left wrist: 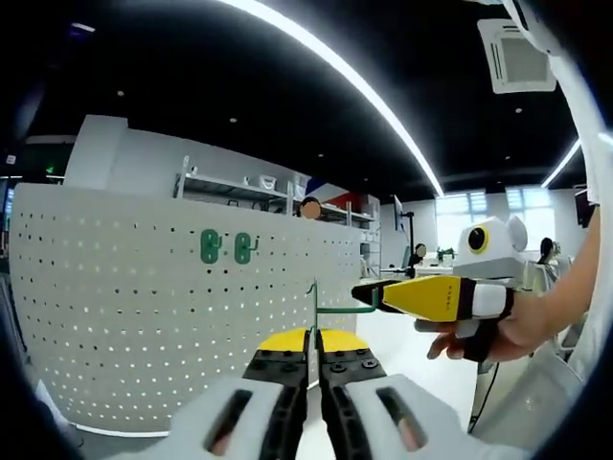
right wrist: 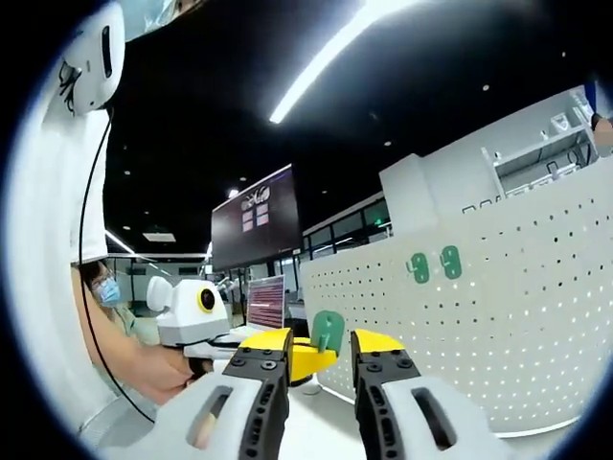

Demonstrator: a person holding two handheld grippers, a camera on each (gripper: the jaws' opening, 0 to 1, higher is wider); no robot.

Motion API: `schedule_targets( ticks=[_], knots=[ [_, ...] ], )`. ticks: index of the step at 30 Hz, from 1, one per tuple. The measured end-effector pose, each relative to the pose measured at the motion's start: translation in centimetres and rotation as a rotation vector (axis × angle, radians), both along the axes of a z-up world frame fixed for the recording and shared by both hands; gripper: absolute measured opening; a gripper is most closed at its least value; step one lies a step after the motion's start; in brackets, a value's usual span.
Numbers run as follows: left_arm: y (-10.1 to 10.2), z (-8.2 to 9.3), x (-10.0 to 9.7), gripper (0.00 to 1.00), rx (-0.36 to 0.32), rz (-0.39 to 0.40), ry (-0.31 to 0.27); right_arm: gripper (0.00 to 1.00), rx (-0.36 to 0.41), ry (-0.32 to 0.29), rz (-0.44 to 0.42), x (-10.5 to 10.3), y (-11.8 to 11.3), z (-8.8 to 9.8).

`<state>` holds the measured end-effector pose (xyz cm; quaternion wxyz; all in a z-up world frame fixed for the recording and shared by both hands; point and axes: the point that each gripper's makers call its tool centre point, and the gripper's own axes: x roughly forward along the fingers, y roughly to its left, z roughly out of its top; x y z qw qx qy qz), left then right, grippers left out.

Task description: Insert the hook assembly into the mounting plate slot until the hook locks in place.

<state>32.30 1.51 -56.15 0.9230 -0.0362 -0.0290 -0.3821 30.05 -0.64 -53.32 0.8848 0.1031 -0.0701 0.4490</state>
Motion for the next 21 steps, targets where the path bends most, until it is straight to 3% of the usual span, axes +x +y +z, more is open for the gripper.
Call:
schedule_targets(
  ticks=[11, 21],
  knots=[
    [-0.6, 0.1, -0.3, 0.02, 0.002, 0.023, -0.001, 0.15, -0.007, 0.001, -0.004, 0.5, 0.5, -0.1],
    [-1.4, 0.2, -0.8, 0.02, -0.005, 0.024, 0.001, 0.03, -0.033, 0.012, -0.031, 0.8, 0.4, -0.5]
  ],
)
